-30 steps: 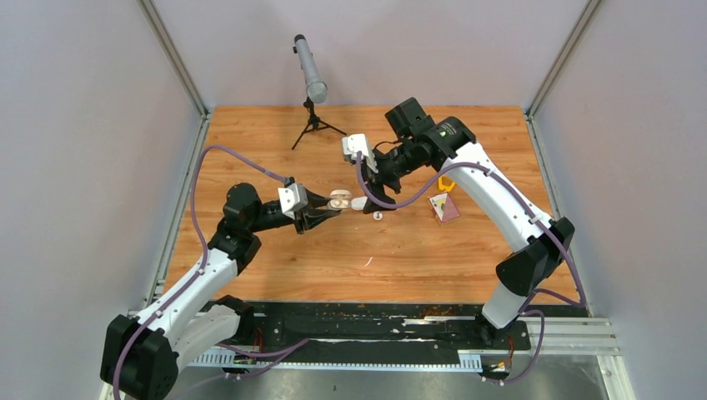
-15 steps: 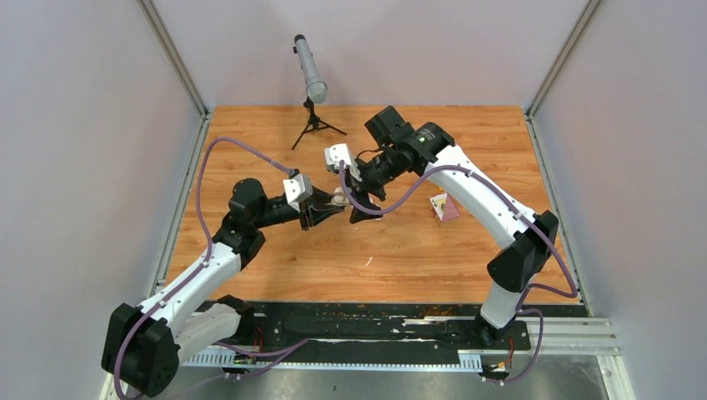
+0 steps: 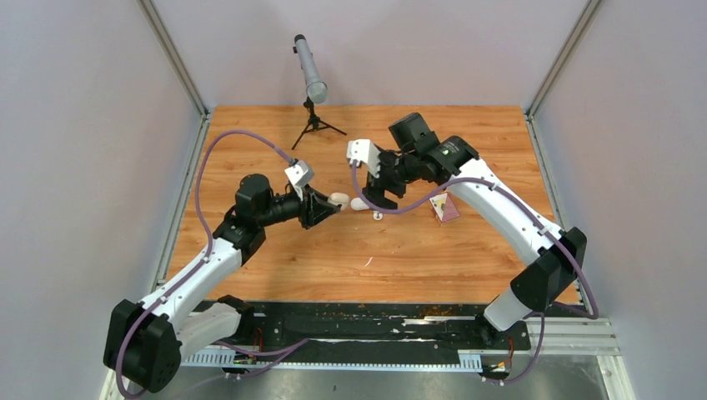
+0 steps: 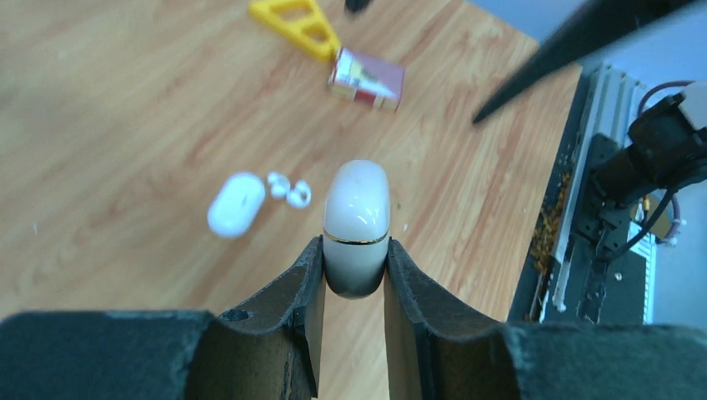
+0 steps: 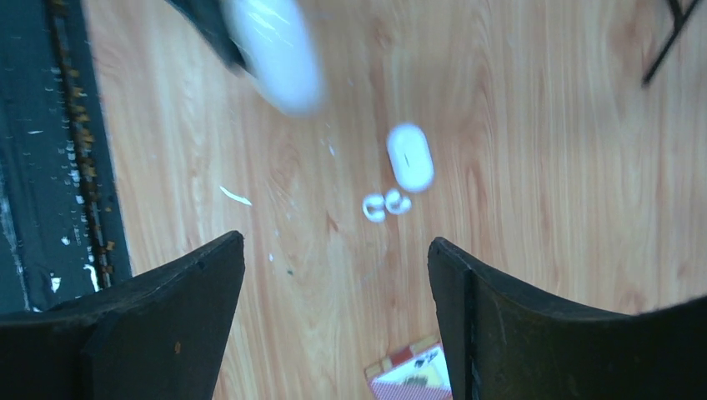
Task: Insert the wireless bluetooth earbuds into the charging case
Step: Close the charging case.
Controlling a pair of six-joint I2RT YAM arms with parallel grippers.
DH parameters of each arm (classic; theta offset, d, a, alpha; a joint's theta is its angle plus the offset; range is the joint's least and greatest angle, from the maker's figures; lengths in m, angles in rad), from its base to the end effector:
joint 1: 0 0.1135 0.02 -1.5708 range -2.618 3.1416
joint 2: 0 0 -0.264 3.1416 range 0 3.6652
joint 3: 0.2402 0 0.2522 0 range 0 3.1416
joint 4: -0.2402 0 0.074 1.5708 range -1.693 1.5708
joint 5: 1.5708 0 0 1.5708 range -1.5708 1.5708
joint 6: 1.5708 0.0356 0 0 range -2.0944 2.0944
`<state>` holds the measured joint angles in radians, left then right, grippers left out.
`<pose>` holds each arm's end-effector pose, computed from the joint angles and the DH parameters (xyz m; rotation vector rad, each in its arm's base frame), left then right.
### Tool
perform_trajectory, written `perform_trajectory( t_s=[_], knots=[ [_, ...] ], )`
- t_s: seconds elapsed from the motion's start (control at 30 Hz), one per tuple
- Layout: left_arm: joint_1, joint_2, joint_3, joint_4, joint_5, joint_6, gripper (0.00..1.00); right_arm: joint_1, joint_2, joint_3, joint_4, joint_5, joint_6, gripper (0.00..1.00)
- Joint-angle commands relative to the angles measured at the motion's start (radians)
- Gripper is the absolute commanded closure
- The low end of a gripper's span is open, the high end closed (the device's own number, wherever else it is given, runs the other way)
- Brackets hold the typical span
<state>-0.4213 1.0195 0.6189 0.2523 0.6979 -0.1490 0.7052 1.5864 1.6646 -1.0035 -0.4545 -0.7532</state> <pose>0.2013 -0.1153 0.2831 0.7632 1.6213 -1.0115 0.2392 0.2241 0.3718 -1.7633 1.6908 0.5435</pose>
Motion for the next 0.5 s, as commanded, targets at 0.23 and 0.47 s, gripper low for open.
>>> perform_trajectory(
  t_s=[0.23, 0.47],
  knots=[
    [0.154, 0.2, 0.152, -0.531, -0.086, 0.053, 0.98, -0.321, 0.055, -0.195, 0.138, -0.207, -0.004, 0.27],
    [0.24, 0.404, 0.183, -0.547, 0.005, -0.054, 0.94, -0.315, 0.277, -0.002, 0.152, -0.23, 0.117, 0.33]
  ],
)
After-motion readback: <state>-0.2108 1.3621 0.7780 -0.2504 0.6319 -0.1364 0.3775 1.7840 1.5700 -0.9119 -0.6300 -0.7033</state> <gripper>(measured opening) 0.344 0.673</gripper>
